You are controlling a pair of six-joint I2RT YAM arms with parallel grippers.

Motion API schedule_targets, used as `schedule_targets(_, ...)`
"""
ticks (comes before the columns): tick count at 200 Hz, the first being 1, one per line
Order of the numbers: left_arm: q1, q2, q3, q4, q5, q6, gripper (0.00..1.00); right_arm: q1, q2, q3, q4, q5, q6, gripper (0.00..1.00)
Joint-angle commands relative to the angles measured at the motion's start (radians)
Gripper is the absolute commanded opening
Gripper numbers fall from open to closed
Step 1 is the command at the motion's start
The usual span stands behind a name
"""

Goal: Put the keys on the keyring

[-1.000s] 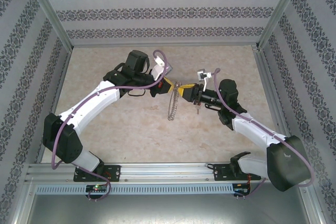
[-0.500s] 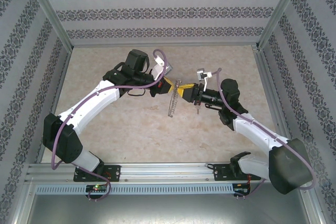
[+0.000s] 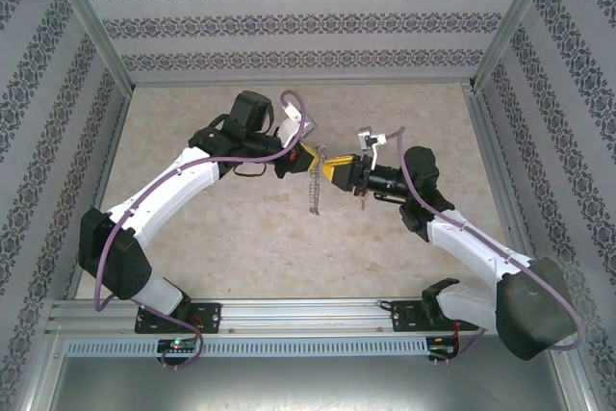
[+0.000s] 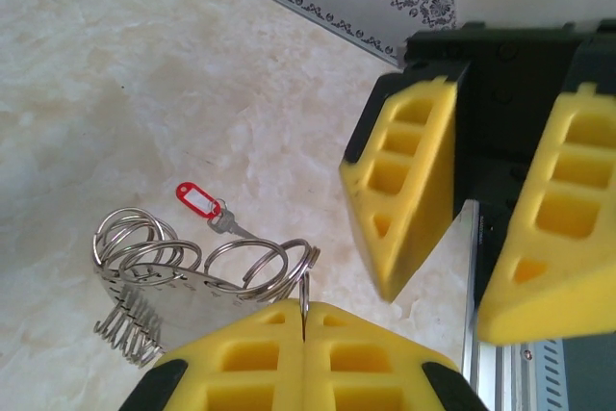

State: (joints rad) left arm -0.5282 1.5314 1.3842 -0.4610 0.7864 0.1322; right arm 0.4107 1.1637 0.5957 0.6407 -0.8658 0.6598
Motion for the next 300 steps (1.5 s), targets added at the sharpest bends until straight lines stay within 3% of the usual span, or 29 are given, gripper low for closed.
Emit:
schedule_targets(1,0.007,-0.004,0.042,0.001,0.046,0.023,0.00,0.008,0.025,0.038,0.043,-0.008,-0.001,0.31)
schedule_targets(234,0.006,-0.018,0.031,0.015,0.090,-0.001,0.00,-0.032,0.076,0.064,0.083,-0.011,0.016,0.36)
schedule_targets(300,0.005,-0.013,0.032,0.025,0.091,-0.008,0.00,-0.010,0.097,0.079,0.087,-0.067,0.009,0.24)
